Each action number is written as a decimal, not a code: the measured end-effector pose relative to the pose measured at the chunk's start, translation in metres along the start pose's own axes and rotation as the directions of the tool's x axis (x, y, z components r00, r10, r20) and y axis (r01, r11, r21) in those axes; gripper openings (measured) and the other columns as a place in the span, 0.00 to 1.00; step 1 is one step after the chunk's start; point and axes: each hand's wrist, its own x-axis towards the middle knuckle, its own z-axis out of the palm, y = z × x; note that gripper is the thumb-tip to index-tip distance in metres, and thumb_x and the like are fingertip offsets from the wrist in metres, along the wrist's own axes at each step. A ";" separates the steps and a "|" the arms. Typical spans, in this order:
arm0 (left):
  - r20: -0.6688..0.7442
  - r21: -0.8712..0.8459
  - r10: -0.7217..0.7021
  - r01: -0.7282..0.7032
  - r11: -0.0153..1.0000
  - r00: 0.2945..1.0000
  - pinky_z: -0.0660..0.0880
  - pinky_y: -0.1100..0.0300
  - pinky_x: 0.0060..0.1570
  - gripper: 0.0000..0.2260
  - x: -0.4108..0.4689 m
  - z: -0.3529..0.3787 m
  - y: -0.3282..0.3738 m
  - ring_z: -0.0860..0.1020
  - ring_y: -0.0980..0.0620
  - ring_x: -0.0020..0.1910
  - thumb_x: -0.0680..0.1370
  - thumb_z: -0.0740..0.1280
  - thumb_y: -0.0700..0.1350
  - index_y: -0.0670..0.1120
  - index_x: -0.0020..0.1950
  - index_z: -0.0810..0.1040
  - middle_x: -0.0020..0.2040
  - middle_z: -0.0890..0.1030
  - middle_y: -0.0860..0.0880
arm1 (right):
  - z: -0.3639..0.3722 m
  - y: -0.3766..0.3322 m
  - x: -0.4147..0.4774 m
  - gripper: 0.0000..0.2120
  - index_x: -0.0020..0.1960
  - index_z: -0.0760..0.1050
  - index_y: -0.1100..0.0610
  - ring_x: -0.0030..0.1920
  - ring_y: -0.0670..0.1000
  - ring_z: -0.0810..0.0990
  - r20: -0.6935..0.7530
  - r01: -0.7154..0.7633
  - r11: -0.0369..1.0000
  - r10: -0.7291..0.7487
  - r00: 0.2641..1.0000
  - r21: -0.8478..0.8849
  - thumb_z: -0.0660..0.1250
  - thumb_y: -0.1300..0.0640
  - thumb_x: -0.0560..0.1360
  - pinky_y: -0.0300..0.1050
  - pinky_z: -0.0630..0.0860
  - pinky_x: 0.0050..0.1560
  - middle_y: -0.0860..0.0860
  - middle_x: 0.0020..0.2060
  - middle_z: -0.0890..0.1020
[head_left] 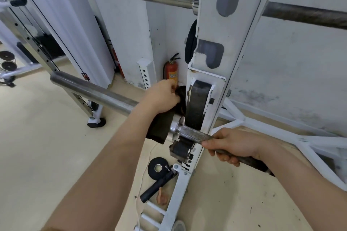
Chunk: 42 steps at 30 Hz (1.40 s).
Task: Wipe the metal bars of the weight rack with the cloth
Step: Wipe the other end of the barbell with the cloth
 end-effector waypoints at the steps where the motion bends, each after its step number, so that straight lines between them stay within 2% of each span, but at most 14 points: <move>1: 0.012 -0.030 0.068 -0.068 0.997 0.998 0.74 0.56 0.49 0.05 -0.005 -0.007 -0.008 0.78 0.50 0.48 0.77 0.67 0.46 0.48 0.52 0.79 0.47 0.81 0.50 | -0.001 0.000 0.000 0.19 0.41 0.73 0.59 0.24 0.50 0.67 0.002 0.000 1.000 0.000 1.000 0.005 0.66 0.43 0.76 0.43 0.68 0.28 0.52 0.26 0.71; 4: 0.052 0.140 0.239 -0.244 0.960 0.970 0.70 0.60 0.52 0.09 -0.026 -0.002 -0.032 0.76 0.55 0.45 0.81 0.62 0.48 0.52 0.54 0.81 0.48 0.82 0.55 | -0.001 -0.001 0.000 0.19 0.41 0.74 0.60 0.25 0.50 0.67 0.001 0.000 1.000 0.000 1.000 0.011 0.66 0.43 0.77 0.43 0.69 0.28 0.52 0.26 0.71; 6: -0.017 0.214 0.278 -0.268 0.939 0.960 0.64 0.58 0.62 0.15 -0.036 0.015 -0.041 0.78 0.54 0.47 0.83 0.53 0.51 0.54 0.56 0.79 0.49 0.83 0.55 | -0.001 -0.002 -0.002 0.19 0.43 0.73 0.60 0.25 0.50 0.67 -0.004 0.007 1.000 -0.007 1.000 0.001 0.65 0.44 0.77 0.43 0.69 0.28 0.53 0.27 0.71; 9: -0.132 0.131 0.296 -0.279 0.951 0.946 0.51 0.55 0.72 0.17 -0.046 0.026 -0.044 0.78 0.60 0.52 0.83 0.49 0.51 0.55 0.57 0.78 0.50 0.82 0.59 | 0.001 -0.003 -0.004 0.17 0.47 0.74 0.60 0.25 0.50 0.69 -0.030 0.042 0.999 -0.043 0.999 -0.022 0.66 0.44 0.77 0.44 0.70 0.30 0.54 0.30 0.74; 12: -0.195 0.010 0.376 -0.382 0.924 0.906 0.47 0.53 0.74 0.17 -0.062 0.030 -0.058 0.70 0.66 0.63 0.80 0.53 0.57 0.58 0.65 0.74 0.63 0.76 0.63 | 0.001 -0.003 -0.005 0.11 0.46 0.74 0.53 0.25 0.51 0.70 -0.047 0.101 0.995 -0.101 0.994 -0.001 0.66 0.46 0.77 0.45 0.70 0.30 0.53 0.32 0.73; 15: -0.272 -0.066 0.410 -0.442 0.895 0.870 0.53 0.55 0.75 0.22 -0.077 0.037 -0.067 0.67 0.63 0.70 0.76 0.67 0.55 0.52 0.68 0.75 0.67 0.73 0.60 | 0.000 -0.003 -0.006 0.09 0.43 0.76 0.49 0.25 0.51 0.69 -0.021 0.111 0.994 -0.110 0.994 0.019 0.66 0.45 0.77 0.46 0.71 0.31 0.52 0.31 0.73; 19: -0.498 -0.038 0.420 -0.503 0.864 0.759 0.69 0.66 0.66 0.16 -0.090 0.047 -0.074 0.76 0.61 0.61 0.71 0.74 0.36 0.45 0.57 0.82 0.57 0.80 0.54 | 0.000 -0.005 -0.006 0.10 0.47 0.76 0.53 0.23 0.50 0.69 -0.026 0.096 0.995 -0.096 0.995 0.000 0.65 0.46 0.78 0.48 0.71 0.33 0.53 0.31 0.74; 23: -0.518 -0.254 0.179 -0.350 0.902 0.837 0.76 0.64 0.54 0.14 -0.089 0.031 -0.048 0.78 0.61 0.52 0.76 0.71 0.40 0.54 0.58 0.81 0.52 0.81 0.61 | 0.001 -0.007 -0.007 0.12 0.49 0.76 0.55 0.24 0.50 0.70 -0.039 0.096 0.995 -0.097 0.995 -0.027 0.65 0.46 0.78 0.51 0.72 0.37 0.52 0.31 0.74; 27: -0.357 -0.045 0.256 -0.291 0.956 0.898 0.73 0.57 0.47 0.10 -0.071 0.036 -0.031 0.78 0.53 0.48 0.81 0.61 0.50 0.54 0.57 0.80 0.48 0.83 0.54 | 0.003 -0.007 -0.007 0.14 0.51 0.76 0.58 0.26 0.51 0.71 -0.060 0.078 0.996 -0.080 0.995 -0.038 0.65 0.46 0.78 0.51 0.75 0.36 0.52 0.31 0.75; 31: -0.510 -0.101 0.140 -0.220 0.970 0.849 0.72 0.57 0.43 0.10 -0.066 0.023 -0.042 0.77 0.52 0.44 0.81 0.61 0.49 0.51 0.56 0.81 0.45 0.82 0.53 | 0.004 -0.007 -0.008 0.11 0.48 0.77 0.55 0.27 0.51 0.73 -0.072 0.087 0.995 -0.089 0.993 -0.041 0.66 0.46 0.77 0.51 0.76 0.39 0.52 0.31 0.75; 34: -0.437 0.058 0.297 -0.302 0.951 0.849 0.69 0.57 0.47 0.08 -0.070 0.036 -0.030 0.75 0.51 0.40 0.81 0.60 0.48 0.50 0.52 0.79 0.41 0.80 0.53 | 0.004 -0.005 -0.007 0.09 0.42 0.76 0.49 0.27 0.51 0.74 -0.090 0.111 0.993 -0.115 0.989 -0.044 0.66 0.46 0.78 0.52 0.76 0.42 0.52 0.30 0.75; 38: -0.476 0.098 0.124 -0.087 0.991 0.871 0.65 0.56 0.46 0.11 -0.041 0.022 -0.045 0.72 0.50 0.34 0.83 0.57 0.48 0.48 0.48 0.78 0.36 0.80 0.51 | 0.004 0.000 -0.006 0.10 0.38 0.75 0.44 0.29 0.51 0.75 -0.127 0.138 0.986 -0.150 0.981 -0.096 0.66 0.43 0.77 0.50 0.75 0.46 0.48 0.27 0.76; 40: -0.518 0.125 0.224 -0.186 0.975 0.826 0.64 0.57 0.49 0.10 -0.045 0.017 -0.054 0.72 0.52 0.36 0.82 0.58 0.46 0.49 0.45 0.77 0.37 0.78 0.54 | 0.004 0.002 -0.006 0.10 0.37 0.75 0.42 0.30 0.51 0.76 -0.138 0.148 0.983 -0.162 0.977 -0.109 0.66 0.42 0.76 0.50 0.76 0.46 0.48 0.28 0.77; 42: -0.440 0.193 0.386 -0.334 0.922 0.811 0.64 0.58 0.54 0.08 -0.062 0.029 -0.059 0.74 0.53 0.43 0.81 0.57 0.47 0.50 0.47 0.75 0.43 0.78 0.55 | 0.003 0.003 -0.006 0.09 0.40 0.76 0.45 0.30 0.50 0.77 -0.144 0.142 0.983 -0.158 0.977 -0.114 0.66 0.41 0.76 0.51 0.77 0.47 0.47 0.29 0.77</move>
